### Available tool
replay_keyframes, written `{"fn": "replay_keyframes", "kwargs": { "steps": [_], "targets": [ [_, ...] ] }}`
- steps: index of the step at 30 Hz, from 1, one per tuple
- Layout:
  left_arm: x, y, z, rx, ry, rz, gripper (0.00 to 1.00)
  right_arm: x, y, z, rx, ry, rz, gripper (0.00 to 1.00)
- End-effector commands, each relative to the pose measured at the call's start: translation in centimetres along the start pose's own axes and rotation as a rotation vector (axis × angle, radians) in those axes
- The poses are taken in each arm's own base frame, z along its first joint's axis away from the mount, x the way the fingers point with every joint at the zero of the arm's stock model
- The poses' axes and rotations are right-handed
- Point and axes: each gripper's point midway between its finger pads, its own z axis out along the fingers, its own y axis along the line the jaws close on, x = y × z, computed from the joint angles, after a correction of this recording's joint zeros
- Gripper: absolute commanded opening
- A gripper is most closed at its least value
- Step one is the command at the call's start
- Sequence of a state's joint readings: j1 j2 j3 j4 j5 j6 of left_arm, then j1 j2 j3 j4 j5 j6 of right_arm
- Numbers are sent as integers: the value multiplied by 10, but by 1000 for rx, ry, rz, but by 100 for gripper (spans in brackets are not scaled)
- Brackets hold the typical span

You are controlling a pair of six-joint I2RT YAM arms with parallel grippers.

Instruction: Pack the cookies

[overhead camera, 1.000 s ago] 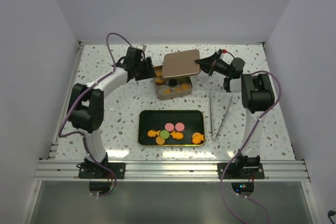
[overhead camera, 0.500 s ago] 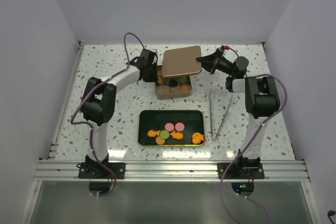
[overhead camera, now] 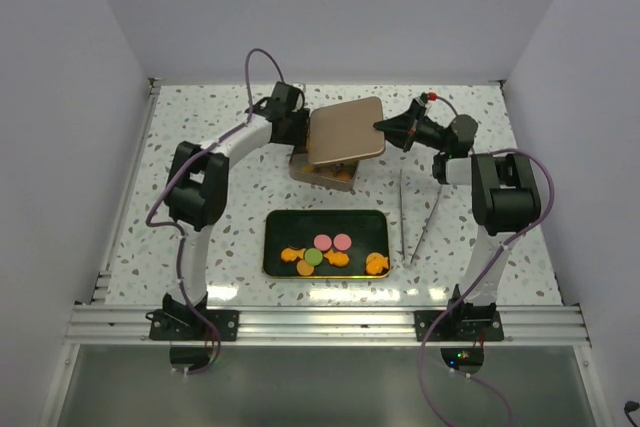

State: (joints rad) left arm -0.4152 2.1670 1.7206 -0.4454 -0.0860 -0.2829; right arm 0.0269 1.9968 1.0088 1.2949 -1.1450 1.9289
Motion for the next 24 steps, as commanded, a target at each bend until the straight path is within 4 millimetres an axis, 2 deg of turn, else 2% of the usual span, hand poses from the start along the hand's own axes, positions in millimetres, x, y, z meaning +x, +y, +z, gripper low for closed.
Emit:
{"fn": "replay_keyframes", "kwargs": {
  "steps": [1,3,5,6,7,9,10,12,13,14,15,16,17,18,19,20,21,22,24],
  "targets": [
    [-10,-2,-16,6,-27,-59,65,11,21,-2,-70,13,-200,0],
    [-13,-1,-26,9,-40,-85,71,7,17,-2,-81,5,-200,0],
    [-3,-1,-29,27,-19,-122,73,0,8,-1,-110,-16,-208,0],
    [-5,-2,-35,39,-24,-139,73,-3,6,-1,-117,-26,-203,0],
    [4,1,-34,43,0,-179,73,-7,1,0,-118,-44,-199,0],
    [7,-3,-41,97,8,-226,72,-12,-5,1,-115,-68,-204,0],
    [19,-1,-40,101,34,-265,71,-17,-13,0,-92,-86,-198,0],
    [20,-7,-46,152,24,-288,70,-20,-21,1,-58,-104,-243,0],
    [30,-6,-47,150,42,-304,70,-24,-33,2,-3,-118,-193,0],
    [29,-8,-49,169,33,-309,70,-25,-39,2,35,-123,-191,0],
    [25,-10,-55,185,19,-317,69,-25,-36,2,68,-129,-303,0],
    [31,-11,-56,194,29,-324,69,-27,-56,-2,172,-144,-214,0],
    [28,-17,-59,227,16,-325,69,-27,-62,-4,232,-148,-225,0],
    [26,-19,-63,243,6,-326,69,-29,-60,-7,296,-158,-373,0],
    [31,-19,-63,247,15,-342,68,-24,-78,-16,426,-150,-281,0],
    [30,-23,-66,272,10,-347,68,-23,-81,-20,490,-146,-310,0],
    [32,-25,-67,283,12,-352,68,-30,-80,-25,555,-162,-405,0],
    [41,-26,-66,287,32,-364,68,-21,-80,-30,591,-154,-386,0],
    [39,-31,-71,321,9,-366,67,-15,-78,-34,591,-153,-388,0]
  ]
}}
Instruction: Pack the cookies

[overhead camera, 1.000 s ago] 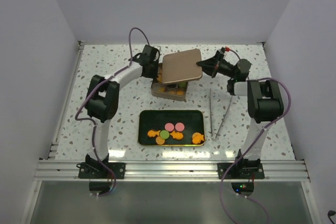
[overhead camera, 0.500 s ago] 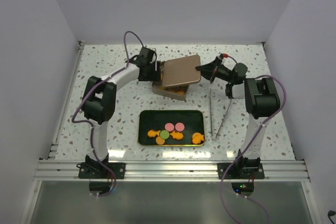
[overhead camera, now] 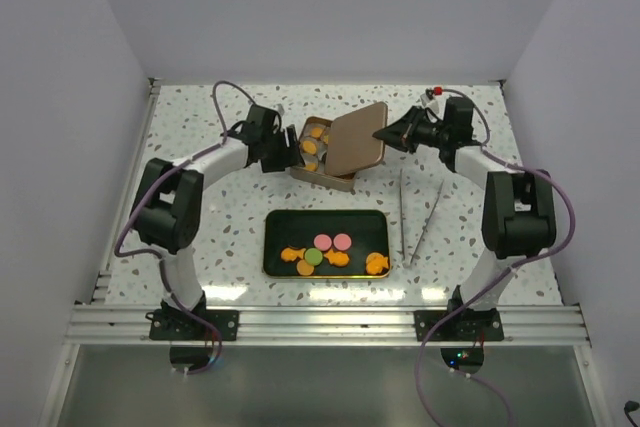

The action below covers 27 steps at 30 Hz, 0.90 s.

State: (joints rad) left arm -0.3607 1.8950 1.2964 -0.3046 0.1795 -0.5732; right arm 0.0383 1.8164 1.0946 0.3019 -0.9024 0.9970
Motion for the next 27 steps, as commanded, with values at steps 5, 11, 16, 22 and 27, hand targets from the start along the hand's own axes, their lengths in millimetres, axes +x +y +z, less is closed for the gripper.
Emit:
{"fn": "replay_keyframes", "kwargs": {
  "steps": [5,11,16,22,27],
  "targets": [
    [-13,-23,-29,108,-103,-16,67,28,-6,-26,119,19,-111,0],
    [-48,-14,-59,69,-220,-4,72,28,11,-25,5,-35,-56,0],
    [-74,20,-72,34,-274,-63,73,14,41,-25,-191,-130,76,0],
    [-90,49,-60,8,-290,-120,73,17,15,-23,-162,-190,175,0],
    [-88,54,-26,22,-240,-152,71,32,-15,-19,-102,-185,223,0]
  ]
}}
